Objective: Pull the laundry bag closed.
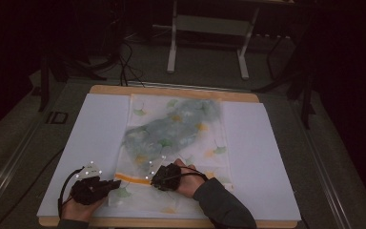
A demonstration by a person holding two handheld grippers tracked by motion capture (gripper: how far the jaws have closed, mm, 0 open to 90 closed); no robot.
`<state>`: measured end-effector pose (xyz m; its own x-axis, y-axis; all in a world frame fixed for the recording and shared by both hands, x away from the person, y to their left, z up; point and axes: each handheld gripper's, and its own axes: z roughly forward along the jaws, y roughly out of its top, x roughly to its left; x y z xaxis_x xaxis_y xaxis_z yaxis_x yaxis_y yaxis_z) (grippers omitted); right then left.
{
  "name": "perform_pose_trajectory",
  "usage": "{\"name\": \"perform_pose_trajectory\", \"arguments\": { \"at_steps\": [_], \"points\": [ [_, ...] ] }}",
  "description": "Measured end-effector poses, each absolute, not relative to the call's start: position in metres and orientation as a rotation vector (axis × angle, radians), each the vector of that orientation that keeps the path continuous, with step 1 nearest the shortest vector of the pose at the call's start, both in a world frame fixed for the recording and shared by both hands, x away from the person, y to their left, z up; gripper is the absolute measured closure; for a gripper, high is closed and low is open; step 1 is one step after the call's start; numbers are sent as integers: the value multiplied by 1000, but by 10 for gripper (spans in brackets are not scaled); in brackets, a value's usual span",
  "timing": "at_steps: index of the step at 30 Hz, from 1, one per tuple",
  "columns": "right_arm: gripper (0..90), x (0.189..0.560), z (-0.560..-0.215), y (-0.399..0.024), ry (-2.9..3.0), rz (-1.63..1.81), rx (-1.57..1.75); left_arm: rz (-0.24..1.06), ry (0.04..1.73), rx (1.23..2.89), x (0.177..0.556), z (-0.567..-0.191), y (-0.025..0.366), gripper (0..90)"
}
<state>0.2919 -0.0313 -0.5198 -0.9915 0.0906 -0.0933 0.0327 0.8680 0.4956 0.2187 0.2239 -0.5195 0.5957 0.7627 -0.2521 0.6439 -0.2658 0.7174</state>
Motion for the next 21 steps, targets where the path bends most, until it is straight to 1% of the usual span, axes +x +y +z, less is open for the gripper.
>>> {"name": "perform_pose_trajectory", "arguments": {
  "at_steps": [21],
  "points": [
    [846, 292, -518, -43, 2934, 729, 95, 180, 1116, 1993, 219, -519, 225, 882]
  ]
}}
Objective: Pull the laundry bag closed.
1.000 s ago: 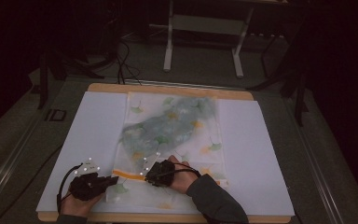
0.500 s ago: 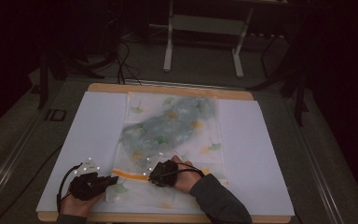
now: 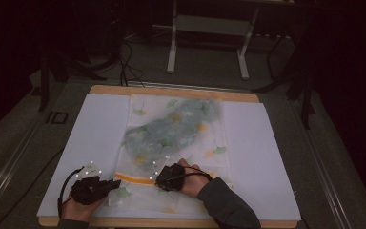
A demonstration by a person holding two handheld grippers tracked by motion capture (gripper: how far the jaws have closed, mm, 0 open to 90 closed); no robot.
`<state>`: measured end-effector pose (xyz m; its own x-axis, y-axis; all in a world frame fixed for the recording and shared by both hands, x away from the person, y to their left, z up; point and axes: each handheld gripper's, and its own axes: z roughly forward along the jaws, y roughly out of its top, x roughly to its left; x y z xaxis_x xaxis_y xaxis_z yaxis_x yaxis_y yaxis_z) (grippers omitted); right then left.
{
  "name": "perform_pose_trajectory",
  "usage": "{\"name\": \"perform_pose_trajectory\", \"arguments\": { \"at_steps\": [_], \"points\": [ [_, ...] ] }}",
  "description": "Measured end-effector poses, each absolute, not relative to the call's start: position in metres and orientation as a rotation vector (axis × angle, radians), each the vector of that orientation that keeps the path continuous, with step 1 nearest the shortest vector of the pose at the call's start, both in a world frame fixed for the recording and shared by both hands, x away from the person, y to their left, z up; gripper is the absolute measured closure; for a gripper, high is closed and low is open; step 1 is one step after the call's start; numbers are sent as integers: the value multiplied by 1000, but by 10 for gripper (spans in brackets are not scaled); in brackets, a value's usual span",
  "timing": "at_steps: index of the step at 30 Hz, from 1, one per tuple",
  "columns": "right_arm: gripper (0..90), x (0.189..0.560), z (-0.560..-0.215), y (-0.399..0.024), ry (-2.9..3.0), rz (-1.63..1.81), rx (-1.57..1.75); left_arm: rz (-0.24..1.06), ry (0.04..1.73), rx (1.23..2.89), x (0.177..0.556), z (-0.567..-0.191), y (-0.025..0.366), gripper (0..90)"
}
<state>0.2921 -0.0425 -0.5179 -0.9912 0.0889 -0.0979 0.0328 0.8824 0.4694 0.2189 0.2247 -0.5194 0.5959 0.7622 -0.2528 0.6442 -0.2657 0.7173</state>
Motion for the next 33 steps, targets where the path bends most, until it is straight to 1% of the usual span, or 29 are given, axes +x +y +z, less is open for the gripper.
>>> {"name": "perform_pose_trajectory", "arguments": {
  "at_steps": [33],
  "points": [
    [846, 292, -516, -67, 2935, 690, 125, 179, 1119, 1986, 219, -519, 226, 882]
  ]
}}
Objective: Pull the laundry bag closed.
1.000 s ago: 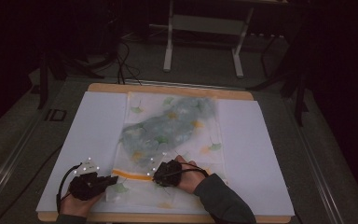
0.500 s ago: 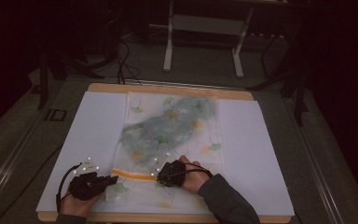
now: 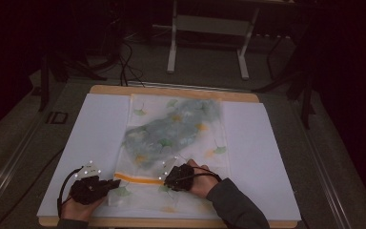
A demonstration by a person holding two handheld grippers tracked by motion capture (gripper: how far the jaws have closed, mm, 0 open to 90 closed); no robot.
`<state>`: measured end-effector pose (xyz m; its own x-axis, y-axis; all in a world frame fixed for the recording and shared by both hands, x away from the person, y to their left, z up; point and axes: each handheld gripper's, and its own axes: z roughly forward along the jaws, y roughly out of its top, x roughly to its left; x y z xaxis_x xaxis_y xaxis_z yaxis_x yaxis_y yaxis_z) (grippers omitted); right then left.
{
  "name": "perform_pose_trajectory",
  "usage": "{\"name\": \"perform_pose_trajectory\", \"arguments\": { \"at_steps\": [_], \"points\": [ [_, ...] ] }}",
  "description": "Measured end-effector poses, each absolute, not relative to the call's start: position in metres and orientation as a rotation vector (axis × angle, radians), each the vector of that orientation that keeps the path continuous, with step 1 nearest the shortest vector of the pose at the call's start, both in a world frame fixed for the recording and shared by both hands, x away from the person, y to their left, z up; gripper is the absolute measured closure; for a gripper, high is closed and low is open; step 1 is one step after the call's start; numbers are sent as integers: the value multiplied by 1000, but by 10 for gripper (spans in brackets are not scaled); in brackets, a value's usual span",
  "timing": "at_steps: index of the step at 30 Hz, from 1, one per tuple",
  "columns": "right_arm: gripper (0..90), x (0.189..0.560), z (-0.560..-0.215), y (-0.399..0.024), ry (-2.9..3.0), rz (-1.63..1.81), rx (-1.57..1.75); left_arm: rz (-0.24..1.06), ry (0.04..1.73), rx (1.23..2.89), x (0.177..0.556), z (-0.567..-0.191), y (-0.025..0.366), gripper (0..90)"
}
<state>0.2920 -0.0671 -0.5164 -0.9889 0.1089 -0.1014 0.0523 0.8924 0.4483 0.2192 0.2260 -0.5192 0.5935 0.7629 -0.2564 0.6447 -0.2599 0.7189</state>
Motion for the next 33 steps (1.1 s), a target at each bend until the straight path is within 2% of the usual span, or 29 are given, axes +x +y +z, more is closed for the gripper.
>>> {"name": "perform_pose_trajectory", "arguments": {
  "at_steps": [33],
  "points": [
    [847, 293, -515, -91, 2935, 650, 156, 183, 1123, 1983, 219, -519, 228, 882]
  ]
}}
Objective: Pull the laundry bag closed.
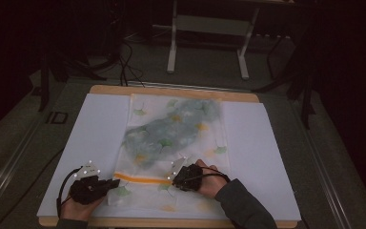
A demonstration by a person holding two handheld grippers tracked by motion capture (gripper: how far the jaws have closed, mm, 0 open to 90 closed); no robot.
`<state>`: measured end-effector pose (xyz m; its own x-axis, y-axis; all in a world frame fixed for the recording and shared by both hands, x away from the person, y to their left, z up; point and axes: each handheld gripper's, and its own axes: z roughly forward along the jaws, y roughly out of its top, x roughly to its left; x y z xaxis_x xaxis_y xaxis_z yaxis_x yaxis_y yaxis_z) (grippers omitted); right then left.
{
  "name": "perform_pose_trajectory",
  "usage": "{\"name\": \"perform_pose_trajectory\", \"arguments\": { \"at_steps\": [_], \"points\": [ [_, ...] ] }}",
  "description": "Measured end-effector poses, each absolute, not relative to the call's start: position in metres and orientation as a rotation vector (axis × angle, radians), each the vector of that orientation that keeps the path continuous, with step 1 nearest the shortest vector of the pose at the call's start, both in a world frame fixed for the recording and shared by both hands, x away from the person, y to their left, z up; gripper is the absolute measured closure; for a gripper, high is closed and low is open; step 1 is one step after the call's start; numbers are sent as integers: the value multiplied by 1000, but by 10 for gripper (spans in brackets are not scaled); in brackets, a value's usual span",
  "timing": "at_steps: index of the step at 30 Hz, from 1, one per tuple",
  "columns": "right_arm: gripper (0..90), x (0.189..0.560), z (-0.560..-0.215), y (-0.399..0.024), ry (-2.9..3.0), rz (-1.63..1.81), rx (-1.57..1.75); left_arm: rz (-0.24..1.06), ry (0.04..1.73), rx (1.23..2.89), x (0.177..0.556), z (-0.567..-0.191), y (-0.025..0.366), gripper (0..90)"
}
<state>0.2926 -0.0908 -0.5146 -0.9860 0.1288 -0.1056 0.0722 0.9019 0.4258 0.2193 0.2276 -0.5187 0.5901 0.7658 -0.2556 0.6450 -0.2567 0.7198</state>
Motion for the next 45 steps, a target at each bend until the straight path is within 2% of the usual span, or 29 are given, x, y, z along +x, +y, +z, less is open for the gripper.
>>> {"name": "perform_pose_trajectory", "arguments": {
  "at_steps": [45],
  "points": [
    [847, 291, -515, -130, 2917, 671, 226, 184, 1128, 1978, 219, -519, 229, 882]
  ]
}}
